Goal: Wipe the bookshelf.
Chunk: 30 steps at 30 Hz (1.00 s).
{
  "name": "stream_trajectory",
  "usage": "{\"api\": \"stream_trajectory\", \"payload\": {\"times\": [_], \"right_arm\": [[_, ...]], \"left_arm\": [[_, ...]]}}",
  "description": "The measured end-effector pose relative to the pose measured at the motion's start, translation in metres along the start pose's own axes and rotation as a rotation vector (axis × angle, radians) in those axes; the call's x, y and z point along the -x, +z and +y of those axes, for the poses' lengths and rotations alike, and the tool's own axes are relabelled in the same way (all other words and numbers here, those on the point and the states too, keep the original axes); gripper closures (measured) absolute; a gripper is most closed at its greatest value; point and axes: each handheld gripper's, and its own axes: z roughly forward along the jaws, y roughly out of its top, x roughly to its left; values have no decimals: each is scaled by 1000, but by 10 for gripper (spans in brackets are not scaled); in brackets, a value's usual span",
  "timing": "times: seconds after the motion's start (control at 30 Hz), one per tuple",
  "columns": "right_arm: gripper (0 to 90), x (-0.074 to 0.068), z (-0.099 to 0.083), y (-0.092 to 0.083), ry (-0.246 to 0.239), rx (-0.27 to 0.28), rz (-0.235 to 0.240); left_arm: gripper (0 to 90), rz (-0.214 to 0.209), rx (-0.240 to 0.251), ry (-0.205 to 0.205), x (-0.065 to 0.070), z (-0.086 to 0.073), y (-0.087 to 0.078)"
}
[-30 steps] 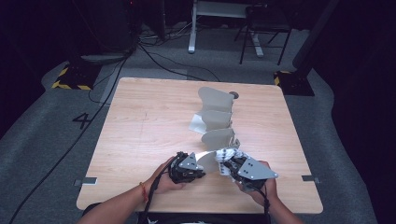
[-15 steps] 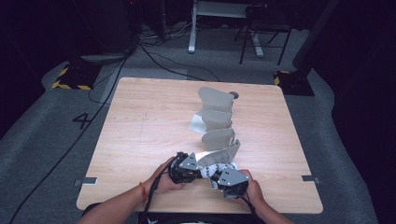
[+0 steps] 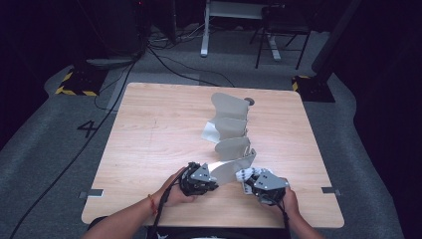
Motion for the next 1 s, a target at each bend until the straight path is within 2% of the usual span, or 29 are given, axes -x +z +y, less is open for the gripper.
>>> {"api": "stream_trajectory", "payload": {"times": [0.17, 0.2, 0.23, 0.33, 0.4, 0.5, 0.6, 0.67, 0.77, 0.83, 0.9, 0.97, 1.0], "right_arm": [[811, 14, 13, -23, 32, 113, -77], [811, 16, 17, -28, 39, 137, -87], [811, 18, 20, -31, 42, 155, -91], [810, 18, 32, -40, 39, 200, -104], [809, 15, 38, -42, 23, 210, -124], [809, 14, 44, -46, 37, 234, -143], [809, 13, 46, -50, 28, 242, -158], [809, 13, 46, -54, 33, 251, -153], [809, 8, 49, -60, 4, 267, -148], [809, 0, 51, -63, -33, 288, -111], [808, -8, 54, -59, -55, 268, -75], [807, -13, 57, -52, -60, 264, -50], [807, -14, 58, -49, -58, 261, -40]], "left_arm": [[874, -6, -3, -1, 1, 0, 0], [873, -11, -10, -18, 2, 0, 0], [873, -10, -1, 1, 1, 1, 1], [872, -13, 0, 0, 1, 1, 1], [872, -12, 0, -1, 1, 1, 1], [872, -9, 0, 1, 2, 1, 1], [872, -12, -1, 1, 2, 1, 2], [872, -13, -2, 5, 2, 1, 2], [873, -12, -2, 8, 2, 1, 1], [872, -13, -1, 2, 3, 2, 2], [871, -11, 3, 10, 4, 2, 3], [870, -20, -4, 4, 6, 3, 3], [867, -18, 1, 15, 7, 3, 4]]}}
